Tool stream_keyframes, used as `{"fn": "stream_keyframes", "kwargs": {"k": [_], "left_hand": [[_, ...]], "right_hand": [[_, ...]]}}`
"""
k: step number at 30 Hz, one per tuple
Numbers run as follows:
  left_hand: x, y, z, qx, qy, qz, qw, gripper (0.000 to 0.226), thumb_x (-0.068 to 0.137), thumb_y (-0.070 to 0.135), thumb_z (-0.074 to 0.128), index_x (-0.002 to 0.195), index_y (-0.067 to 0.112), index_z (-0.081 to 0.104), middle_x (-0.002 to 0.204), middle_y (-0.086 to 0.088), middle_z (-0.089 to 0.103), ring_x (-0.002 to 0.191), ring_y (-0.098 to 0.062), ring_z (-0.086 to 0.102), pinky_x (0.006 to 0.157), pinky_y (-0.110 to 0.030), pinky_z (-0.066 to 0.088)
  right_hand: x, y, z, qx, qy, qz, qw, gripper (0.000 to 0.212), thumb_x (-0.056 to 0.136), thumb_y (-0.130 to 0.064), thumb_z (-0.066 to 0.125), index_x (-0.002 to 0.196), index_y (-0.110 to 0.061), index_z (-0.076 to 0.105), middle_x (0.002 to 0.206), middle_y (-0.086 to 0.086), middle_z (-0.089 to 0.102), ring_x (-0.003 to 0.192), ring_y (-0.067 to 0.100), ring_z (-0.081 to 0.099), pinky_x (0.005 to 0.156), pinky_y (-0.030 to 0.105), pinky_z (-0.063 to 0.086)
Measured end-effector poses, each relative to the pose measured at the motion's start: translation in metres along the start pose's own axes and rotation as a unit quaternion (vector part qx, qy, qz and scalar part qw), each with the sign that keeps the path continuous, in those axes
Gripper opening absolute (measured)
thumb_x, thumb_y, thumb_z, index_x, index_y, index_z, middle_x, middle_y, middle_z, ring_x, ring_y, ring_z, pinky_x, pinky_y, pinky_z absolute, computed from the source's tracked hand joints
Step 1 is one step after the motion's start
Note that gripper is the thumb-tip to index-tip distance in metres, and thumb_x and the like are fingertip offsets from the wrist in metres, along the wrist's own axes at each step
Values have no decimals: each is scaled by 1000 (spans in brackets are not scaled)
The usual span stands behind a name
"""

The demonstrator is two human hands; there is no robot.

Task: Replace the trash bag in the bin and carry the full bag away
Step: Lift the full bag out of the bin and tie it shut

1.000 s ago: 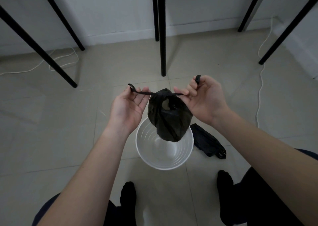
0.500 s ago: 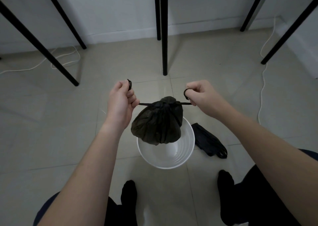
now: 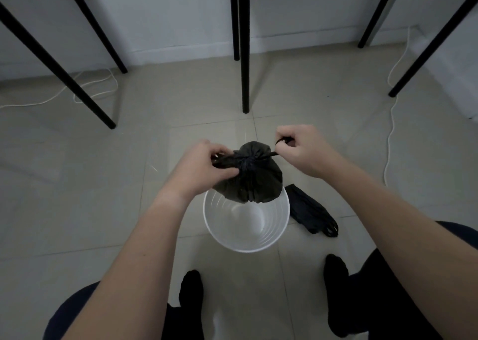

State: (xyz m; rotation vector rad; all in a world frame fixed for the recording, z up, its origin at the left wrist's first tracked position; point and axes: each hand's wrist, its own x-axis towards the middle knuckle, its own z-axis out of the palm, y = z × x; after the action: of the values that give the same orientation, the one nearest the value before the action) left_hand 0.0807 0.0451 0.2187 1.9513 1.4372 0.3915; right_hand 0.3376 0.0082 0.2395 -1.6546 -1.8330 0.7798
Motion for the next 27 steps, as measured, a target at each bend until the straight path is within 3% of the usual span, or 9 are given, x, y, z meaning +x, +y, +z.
{"fn": "stream_keyframes", "kwargs": {"k": [3,7,10,13,15,19,22,24,27], "left_hand": [[3,-3,9,68,18,0,997,21,78,34,88,96,36,80,92,8,52,90,-13,56,81,-28,47],[9,-6,14,74,67,19,995,8,81,31,84,88,34,81,86,8,56,87,-16,59,81,-33,50],[9,-8,14,38,48,32,998,9,84,29,83,92,33,83,90,13,66,90,-11,62,84,-31,49],[4,-7,18,-33,15,47,998,17,85,20,82,93,35,82,87,25,73,91,6,66,85,-16,48],[2,-5,22,-70,12,45,996,22,86,18,82,87,40,79,84,32,73,91,11,67,85,-10,46],[3,-7,29,-68,13,35,997,20,88,23,80,89,42,79,87,27,75,91,7,68,84,-13,48],[4,-22,37,-22,22,7,1000,18,89,23,76,104,34,78,96,20,76,94,-1,69,85,-18,51],[8,-41,46,15,35,-36,999,27,89,22,74,116,27,74,108,7,76,103,-15,71,90,-29,54],[8,-74,70,89,2,-178,980,48,91,25,73,136,10,61,129,-13,69,122,-33,64,99,-38,50]], "right_hand": [[0,0,7,-14,-14,-29,999,7,81,-22,61,84,-21,67,71,-9,54,64,10,48,60,27,37],[-2,7,26,-98,-48,-54,993,37,83,-44,68,120,-41,67,98,-14,49,93,9,54,80,24,47],[-4,10,38,-196,-52,-72,976,51,84,-60,63,133,-47,59,113,-11,49,101,15,45,89,36,47],[-4,10,44,-259,-34,-75,962,50,85,-64,62,132,-46,62,131,-12,58,115,19,46,95,40,37],[-2,13,49,-257,-38,-70,963,43,86,-60,64,124,-41,66,125,-14,65,121,19,49,93,39,31],[0,16,55,-148,-74,-17,986,19,91,-39,59,105,-30,68,92,-5,71,89,22,64,78,42,54],[-2,19,53,-153,-64,-4,986,15,91,-33,57,98,-25,68,86,-2,69,82,23,63,72,44,56],[-4,24,48,-159,-51,10,986,15,92,-30,58,100,-23,70,87,0,71,85,26,65,73,42,56],[-9,37,32,-171,-16,28,985,18,93,-27,63,106,-20,73,93,4,74,89,29,67,74,38,53]]}}
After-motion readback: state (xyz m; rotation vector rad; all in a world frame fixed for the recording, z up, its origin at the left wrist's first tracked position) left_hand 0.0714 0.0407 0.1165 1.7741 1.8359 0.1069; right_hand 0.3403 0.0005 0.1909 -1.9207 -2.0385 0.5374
